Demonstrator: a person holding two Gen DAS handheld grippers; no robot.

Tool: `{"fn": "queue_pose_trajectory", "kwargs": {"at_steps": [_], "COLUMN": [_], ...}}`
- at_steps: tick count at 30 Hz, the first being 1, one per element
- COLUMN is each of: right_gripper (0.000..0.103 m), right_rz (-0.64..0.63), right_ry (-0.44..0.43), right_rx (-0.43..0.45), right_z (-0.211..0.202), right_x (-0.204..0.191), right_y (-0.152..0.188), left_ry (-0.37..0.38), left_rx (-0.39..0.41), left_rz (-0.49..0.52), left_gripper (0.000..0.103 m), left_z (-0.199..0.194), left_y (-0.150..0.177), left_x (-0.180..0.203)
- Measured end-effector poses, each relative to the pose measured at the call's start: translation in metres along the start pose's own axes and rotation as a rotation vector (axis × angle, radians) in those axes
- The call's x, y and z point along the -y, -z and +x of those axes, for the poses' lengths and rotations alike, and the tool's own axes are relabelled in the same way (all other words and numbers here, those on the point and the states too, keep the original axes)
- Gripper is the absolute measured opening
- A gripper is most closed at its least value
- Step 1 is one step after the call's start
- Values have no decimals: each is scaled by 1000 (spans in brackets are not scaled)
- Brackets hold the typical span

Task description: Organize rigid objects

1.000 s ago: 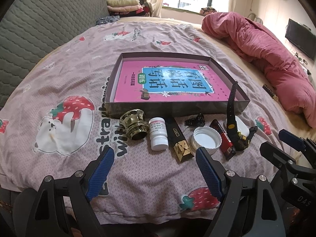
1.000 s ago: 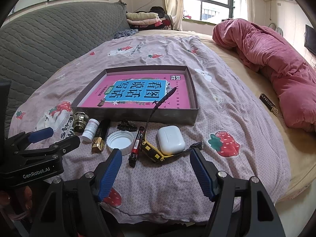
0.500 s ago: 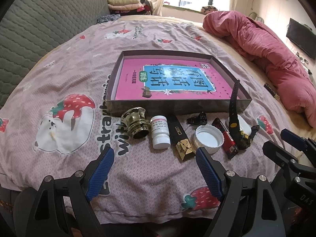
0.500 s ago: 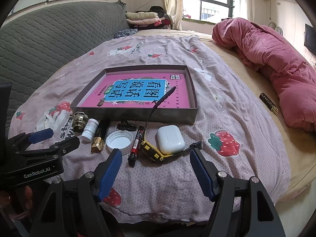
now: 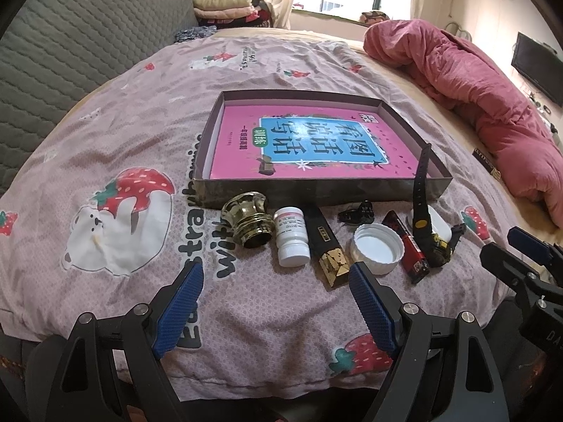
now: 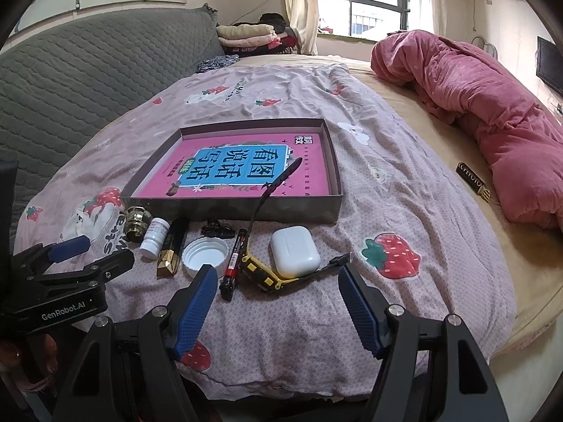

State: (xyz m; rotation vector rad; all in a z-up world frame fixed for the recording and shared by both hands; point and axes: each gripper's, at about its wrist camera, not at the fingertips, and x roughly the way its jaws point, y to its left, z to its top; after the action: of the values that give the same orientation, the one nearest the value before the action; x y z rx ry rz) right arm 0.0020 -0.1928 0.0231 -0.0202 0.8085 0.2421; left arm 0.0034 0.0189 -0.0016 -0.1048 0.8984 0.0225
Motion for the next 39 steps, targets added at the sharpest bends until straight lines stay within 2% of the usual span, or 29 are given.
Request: {"fn": "queue_pose_trajectory", "kwargs": {"at_steps": [11, 26, 39], "right_gripper": [71, 71, 71], "right_rz": [-1, -30, -101], "right_ry": [-12, -53, -15], "right_rx": [8, -26, -22], "right_z": [-2, 7, 18], "right_x": [2, -4, -8], "right_y": [-1, 1, -1], "left_ry": [-20, -48, -23], "left_rx": [-29, -53, -66], "left_rz": [-54, -122, -192], "left_gripper": [85, 85, 85], "left_z": [10, 30, 57], "left_y": [-4, -12, -36], "left_x": [-20, -46, -47]}}
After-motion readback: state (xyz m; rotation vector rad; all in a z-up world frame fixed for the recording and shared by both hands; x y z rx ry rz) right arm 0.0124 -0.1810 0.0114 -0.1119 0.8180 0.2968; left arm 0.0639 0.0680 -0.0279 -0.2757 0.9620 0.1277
